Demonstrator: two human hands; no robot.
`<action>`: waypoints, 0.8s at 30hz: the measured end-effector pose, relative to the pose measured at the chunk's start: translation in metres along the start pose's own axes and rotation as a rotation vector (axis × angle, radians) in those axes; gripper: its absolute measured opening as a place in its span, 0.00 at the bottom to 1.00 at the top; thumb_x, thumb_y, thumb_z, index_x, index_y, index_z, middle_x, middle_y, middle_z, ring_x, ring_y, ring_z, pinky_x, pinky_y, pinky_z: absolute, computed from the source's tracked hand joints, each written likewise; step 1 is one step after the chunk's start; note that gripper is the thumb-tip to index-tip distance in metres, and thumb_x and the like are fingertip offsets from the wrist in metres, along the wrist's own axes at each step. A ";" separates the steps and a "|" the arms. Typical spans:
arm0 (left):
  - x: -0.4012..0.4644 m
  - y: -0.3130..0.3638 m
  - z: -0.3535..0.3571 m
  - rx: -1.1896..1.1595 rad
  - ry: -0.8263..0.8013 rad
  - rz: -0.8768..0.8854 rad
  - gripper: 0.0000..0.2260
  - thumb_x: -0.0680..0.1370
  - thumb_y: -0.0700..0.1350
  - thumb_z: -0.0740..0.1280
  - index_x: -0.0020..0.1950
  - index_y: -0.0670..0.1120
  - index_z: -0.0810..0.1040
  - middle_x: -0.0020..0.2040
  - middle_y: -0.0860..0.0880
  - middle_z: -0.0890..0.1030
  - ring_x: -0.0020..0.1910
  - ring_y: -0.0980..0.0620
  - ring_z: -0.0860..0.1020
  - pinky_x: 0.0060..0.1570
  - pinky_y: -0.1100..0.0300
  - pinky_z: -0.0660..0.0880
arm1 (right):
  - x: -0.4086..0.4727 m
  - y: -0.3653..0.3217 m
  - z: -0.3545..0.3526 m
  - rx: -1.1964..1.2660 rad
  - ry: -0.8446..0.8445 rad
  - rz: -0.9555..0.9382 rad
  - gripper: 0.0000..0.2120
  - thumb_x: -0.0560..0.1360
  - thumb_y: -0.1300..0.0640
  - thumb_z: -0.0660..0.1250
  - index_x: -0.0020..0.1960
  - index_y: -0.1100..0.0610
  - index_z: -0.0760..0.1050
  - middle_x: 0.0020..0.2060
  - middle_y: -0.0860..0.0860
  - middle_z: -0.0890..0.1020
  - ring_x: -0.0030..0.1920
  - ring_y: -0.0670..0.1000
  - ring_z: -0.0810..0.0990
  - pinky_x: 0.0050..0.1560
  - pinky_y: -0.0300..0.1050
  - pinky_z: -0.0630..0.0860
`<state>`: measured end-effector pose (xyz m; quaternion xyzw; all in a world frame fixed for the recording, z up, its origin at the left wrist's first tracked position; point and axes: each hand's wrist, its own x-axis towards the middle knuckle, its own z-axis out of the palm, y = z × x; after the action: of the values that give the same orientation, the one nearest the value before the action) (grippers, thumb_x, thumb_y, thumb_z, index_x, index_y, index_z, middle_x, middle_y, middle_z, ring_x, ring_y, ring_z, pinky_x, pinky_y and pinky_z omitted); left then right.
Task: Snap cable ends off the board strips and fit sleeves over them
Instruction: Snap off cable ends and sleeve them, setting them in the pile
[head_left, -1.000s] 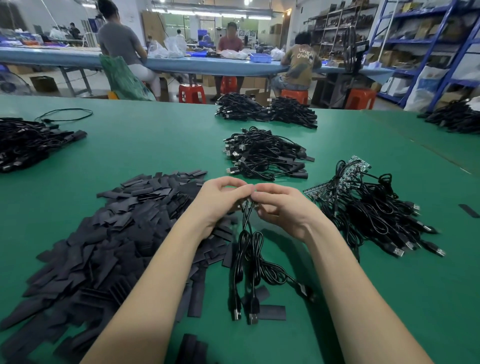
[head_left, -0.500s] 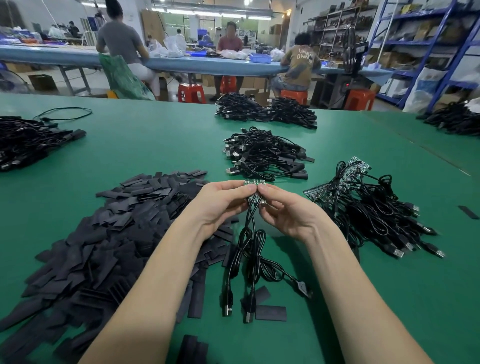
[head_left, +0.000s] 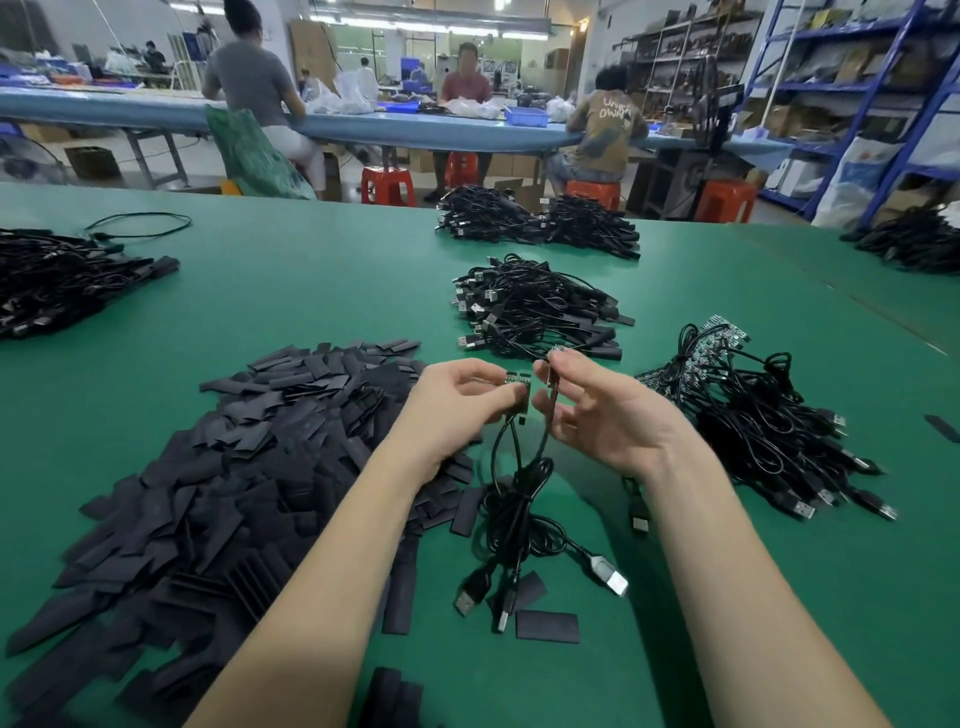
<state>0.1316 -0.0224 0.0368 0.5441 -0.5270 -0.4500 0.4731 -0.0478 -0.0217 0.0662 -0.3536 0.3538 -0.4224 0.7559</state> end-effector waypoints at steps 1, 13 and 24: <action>0.000 -0.002 0.000 0.152 0.028 0.066 0.08 0.73 0.50 0.77 0.50 0.52 0.84 0.45 0.55 0.86 0.44 0.60 0.84 0.46 0.64 0.79 | -0.001 -0.004 0.002 -0.087 0.025 -0.022 0.06 0.67 0.57 0.77 0.44 0.52 0.83 0.39 0.47 0.84 0.36 0.47 0.79 0.32 0.35 0.77; -0.007 0.017 -0.017 -0.317 -0.150 -0.046 0.03 0.78 0.39 0.71 0.49 0.47 0.82 0.39 0.48 0.85 0.37 0.55 0.83 0.38 0.67 0.77 | 0.012 0.009 0.036 -0.281 0.255 -0.315 0.06 0.76 0.58 0.73 0.50 0.61 0.81 0.38 0.56 0.85 0.33 0.51 0.83 0.35 0.38 0.80; -0.001 0.017 -0.033 -0.452 0.038 -0.128 0.07 0.79 0.33 0.65 0.45 0.43 0.78 0.37 0.45 0.79 0.31 0.53 0.75 0.30 0.65 0.73 | 0.025 0.043 0.032 -1.446 -0.010 -0.338 0.04 0.70 0.45 0.77 0.42 0.40 0.82 0.26 0.29 0.76 0.31 0.27 0.72 0.33 0.22 0.64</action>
<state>0.1619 -0.0197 0.0590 0.4649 -0.3682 -0.5754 0.5633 0.0060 -0.0194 0.0403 -0.8147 0.4809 -0.1930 0.2605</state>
